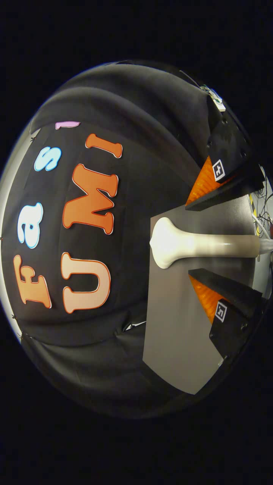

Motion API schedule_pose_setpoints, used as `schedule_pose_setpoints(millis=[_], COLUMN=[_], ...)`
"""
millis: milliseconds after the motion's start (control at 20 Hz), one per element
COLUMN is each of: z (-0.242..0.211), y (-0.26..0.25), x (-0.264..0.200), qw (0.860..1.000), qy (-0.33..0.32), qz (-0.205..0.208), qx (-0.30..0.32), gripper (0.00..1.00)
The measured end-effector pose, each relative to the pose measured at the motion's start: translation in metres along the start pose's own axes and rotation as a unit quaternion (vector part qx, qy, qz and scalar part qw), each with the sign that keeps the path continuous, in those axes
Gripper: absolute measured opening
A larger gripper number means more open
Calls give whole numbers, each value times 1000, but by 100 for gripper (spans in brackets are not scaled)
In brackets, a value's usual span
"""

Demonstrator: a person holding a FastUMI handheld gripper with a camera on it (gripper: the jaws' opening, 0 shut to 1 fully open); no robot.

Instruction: Iron the clothes twice with a garment steamer, once on the left side and once on the right side.

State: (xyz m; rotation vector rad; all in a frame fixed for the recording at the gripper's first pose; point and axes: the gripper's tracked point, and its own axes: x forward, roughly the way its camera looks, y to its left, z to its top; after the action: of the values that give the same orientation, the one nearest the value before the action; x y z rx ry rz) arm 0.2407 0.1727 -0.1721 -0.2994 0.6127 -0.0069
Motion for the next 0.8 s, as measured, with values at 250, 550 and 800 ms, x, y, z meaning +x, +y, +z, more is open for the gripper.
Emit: schedule_pose_setpoints(millis=[250, 550, 800], z=[-20, -38, -35], y=[1, 8, 4], x=[36, 58, 61], qw=[998, 994, 994], qy=[55, 90, 89], qz=[3, 17, 19], qx=[31, 64, 64], gripper=[98, 88, 78])
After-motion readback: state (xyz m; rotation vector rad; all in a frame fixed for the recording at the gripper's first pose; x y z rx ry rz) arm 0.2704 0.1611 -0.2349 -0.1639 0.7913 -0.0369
